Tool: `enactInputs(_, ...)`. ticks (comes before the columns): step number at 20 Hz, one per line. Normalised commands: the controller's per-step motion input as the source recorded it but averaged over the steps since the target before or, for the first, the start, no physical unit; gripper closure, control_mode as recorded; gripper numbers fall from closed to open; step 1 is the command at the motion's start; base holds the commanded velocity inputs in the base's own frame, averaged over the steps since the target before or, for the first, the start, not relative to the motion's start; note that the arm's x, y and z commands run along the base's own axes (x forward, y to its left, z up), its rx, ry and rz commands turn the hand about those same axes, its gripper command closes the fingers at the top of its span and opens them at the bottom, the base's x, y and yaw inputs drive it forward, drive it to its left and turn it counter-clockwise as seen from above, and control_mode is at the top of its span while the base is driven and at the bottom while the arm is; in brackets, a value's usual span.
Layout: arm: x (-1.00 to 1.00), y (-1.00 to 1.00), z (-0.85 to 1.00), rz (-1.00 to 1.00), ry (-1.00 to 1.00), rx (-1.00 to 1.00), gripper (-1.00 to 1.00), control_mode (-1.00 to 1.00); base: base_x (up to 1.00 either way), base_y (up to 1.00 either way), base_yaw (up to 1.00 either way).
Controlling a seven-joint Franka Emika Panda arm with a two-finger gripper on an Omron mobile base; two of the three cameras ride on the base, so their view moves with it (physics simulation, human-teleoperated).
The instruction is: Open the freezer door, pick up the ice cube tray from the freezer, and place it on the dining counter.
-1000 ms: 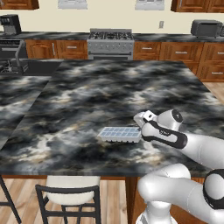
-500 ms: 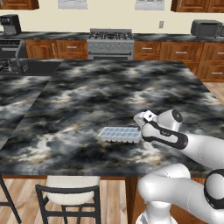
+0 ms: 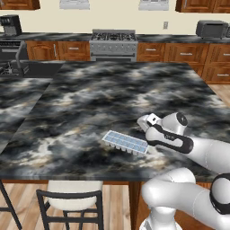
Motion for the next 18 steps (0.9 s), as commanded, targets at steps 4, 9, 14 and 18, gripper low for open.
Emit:
enactInputs(4, 0.06, -0.09, 0.15, 0.03, 0.01, 0.00, -1.00, -1.00, 0.00, 0.00, 0.00)
enactInputs(9, 0.05, -0.06, 0.58, 0.00, 0.04, -0.01, -1.00, -1.00, 0.00, 0.00, 0.00)
enactInputs(14, -0.07, -0.13, 0.71, 0.02, 0.11, -0.05, -1.00, -1.00, 0.00, 0.00, 0.00)
enactInputs(18, -0.22, -0.03, 0.54, 0.00, 0.14, -0.10, -1.00, -1.00, 0.00, 0.00, 0.00)
